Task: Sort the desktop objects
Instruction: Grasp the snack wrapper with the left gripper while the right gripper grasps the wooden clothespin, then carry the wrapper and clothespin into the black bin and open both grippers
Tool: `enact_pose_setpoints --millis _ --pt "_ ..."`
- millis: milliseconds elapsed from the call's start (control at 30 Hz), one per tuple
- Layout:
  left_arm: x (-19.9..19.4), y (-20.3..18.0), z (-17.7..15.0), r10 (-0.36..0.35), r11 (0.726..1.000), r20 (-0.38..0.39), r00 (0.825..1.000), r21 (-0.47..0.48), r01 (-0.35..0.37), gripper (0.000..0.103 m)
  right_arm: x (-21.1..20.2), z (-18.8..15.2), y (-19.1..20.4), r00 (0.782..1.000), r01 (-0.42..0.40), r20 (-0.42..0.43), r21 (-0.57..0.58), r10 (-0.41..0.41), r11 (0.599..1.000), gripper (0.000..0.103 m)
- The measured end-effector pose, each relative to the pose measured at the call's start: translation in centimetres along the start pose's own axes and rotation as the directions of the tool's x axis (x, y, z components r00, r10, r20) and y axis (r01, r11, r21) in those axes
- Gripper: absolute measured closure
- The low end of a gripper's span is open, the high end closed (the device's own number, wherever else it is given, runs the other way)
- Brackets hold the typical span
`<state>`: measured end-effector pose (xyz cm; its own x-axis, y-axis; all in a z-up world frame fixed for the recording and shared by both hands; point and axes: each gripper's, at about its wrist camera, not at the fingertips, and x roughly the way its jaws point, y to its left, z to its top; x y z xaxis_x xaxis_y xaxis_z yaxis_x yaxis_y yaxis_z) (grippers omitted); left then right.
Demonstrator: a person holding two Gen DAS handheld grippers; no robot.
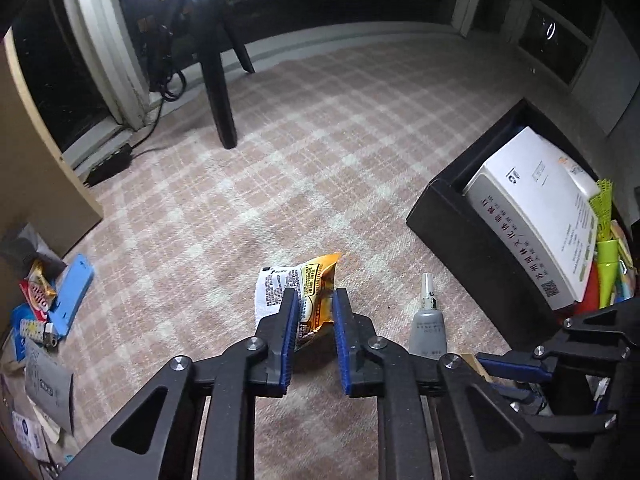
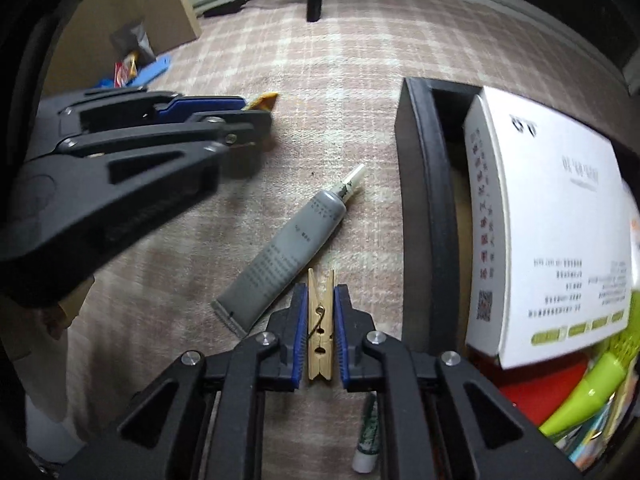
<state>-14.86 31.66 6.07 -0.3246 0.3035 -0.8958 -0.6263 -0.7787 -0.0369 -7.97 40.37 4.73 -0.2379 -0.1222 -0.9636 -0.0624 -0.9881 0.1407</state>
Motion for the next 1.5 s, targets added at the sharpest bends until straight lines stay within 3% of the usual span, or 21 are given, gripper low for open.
enact_pose_setpoints --millis 200,267,533,867,1167,1500 --pt "-2.4 0.9 -0.5 0.006 0.999 0.019 1.0 -0.039 -0.005 0.09 -2.6 -0.5 -1.1 0.996 -0.067 0.065 0.053 0.064 0.996 0.09" --pt "-3.2 1.1 -0.7 0.009 0.999 0.029 1.0 -0.038 -0.008 0.1 -3.9 -0.2 -1.7 0.992 -0.087 0.092 0.06 0.081 0.994 0.09" --pt "-4.9 -1.2 0.1 -0.01 1.0 0.079 0.997 0.003 0.01 0.1 -8.4 -2.1 -3.7 0.975 -0.117 0.199 0.098 0.096 0.988 0.09" --pt "-9.6 -8.5 1.3 -0.106 0.99 0.158 0.982 0.107 0.09 0.1 -13.1 -6.1 -11.9 0.962 -0.036 0.27 0.221 -0.026 0.975 0.09" --pt "-9.5 -17.4 1.9 -0.219 0.961 0.125 0.968 0.199 0.192 0.1 -15.5 -9.2 -18.2 0.954 0.044 0.266 0.327 -0.136 0.944 0.09" --pt "-9.5 -24.0 1.9 -0.288 0.926 0.099 0.953 0.281 0.251 0.1 -16.6 -10.9 -21.5 0.943 0.074 0.269 0.401 -0.195 0.913 0.09"
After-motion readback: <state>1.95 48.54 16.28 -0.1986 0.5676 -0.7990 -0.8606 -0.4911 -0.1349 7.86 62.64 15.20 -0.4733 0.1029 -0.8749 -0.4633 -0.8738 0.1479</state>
